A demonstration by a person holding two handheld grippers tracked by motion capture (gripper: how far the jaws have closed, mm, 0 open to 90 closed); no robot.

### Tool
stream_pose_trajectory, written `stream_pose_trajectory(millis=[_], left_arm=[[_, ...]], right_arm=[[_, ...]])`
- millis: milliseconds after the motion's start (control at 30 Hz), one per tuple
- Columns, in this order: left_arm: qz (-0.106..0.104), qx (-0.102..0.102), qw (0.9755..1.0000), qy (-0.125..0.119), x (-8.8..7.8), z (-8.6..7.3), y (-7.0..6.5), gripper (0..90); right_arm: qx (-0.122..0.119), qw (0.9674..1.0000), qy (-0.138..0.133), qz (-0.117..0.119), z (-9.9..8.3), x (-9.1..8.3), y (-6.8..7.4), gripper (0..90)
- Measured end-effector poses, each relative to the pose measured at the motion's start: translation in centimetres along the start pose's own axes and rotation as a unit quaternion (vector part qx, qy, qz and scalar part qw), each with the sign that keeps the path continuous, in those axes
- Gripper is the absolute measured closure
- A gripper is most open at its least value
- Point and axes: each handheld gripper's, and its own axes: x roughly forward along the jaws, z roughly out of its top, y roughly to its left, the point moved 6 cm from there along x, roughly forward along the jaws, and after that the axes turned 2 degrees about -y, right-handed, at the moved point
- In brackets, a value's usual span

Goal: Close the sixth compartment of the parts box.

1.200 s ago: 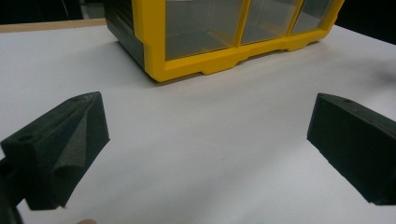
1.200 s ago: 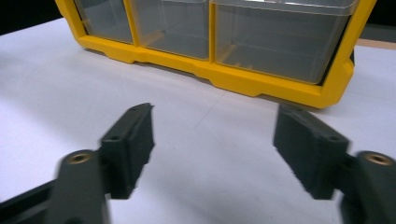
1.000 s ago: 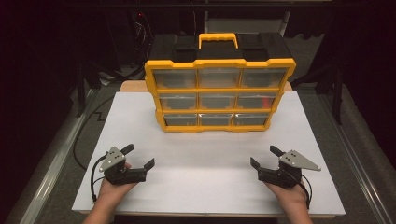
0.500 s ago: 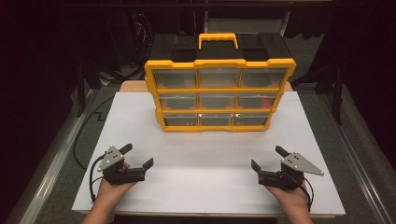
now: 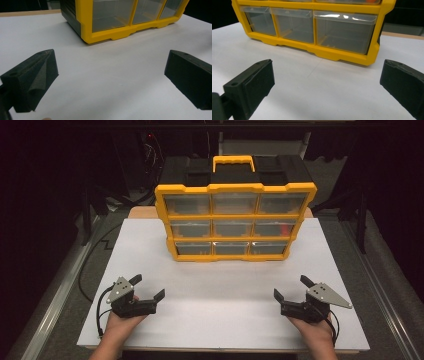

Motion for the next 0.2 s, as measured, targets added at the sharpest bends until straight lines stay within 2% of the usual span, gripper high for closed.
stream_pose_trajectory(millis=[200], left_arm=[[0.011,-0.01,0.9999,-0.006,-0.32,0.24,0.32,0.2]], right_arm=[[0.0,1.0,-0.008,0.001,0.38,-0.35,0.25,0.0]])
